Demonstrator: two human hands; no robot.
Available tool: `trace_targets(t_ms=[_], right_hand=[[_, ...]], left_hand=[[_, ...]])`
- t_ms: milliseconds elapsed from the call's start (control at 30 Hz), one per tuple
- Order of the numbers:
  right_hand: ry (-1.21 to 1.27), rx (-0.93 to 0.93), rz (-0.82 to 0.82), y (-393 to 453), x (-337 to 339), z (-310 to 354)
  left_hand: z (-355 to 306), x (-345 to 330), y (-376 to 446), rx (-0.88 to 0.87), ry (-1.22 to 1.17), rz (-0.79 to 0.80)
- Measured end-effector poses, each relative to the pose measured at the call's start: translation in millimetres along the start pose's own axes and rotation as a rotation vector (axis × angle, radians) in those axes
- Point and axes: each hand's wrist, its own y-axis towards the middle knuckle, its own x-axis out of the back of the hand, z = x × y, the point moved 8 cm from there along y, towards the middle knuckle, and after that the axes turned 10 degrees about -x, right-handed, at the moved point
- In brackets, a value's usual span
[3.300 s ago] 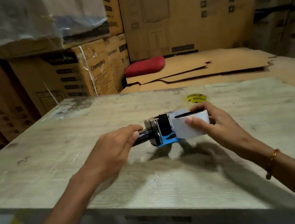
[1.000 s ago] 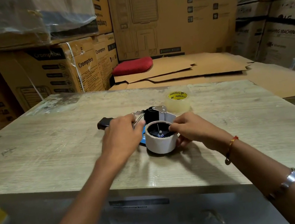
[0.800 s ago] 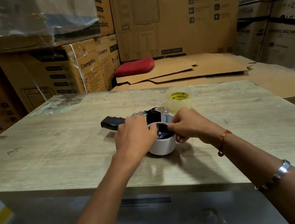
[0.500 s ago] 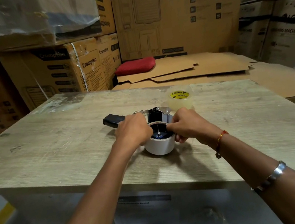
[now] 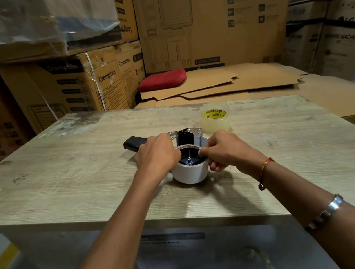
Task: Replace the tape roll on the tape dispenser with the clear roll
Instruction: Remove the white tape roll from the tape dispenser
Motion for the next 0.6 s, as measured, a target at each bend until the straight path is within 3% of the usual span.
trace_targets(t_ms=[100, 167, 233, 300, 433, 600], right_hand=[[-0.113, 0.107, -0.104, -10, 3, 6], [-0.089, 0.201, -0.139, -20, 0, 7], [-0.018, 0.305, -0.088, -32, -4, 5], [-0.007, 0.414, -0.031, -41, -7, 2], [-0.159, 0.607, -0.068, -52, -11, -5], [-0.398, 0.81, -0.184, -57, -8, 12]], left_hand=[[7, -7, -8, -0.014, -0.116, -0.047], [10, -15, -14, -0.018, -0.358, -0.094], [10, -21, -20, -0.022, -0.655, -0.163], [9, -21, -27, -0.085, -0.755, -0.236], [2, -8, -51, -0.486, -0.495, -0.365], [-9, -2, -57, -0.806, -0.005, -0.232]])
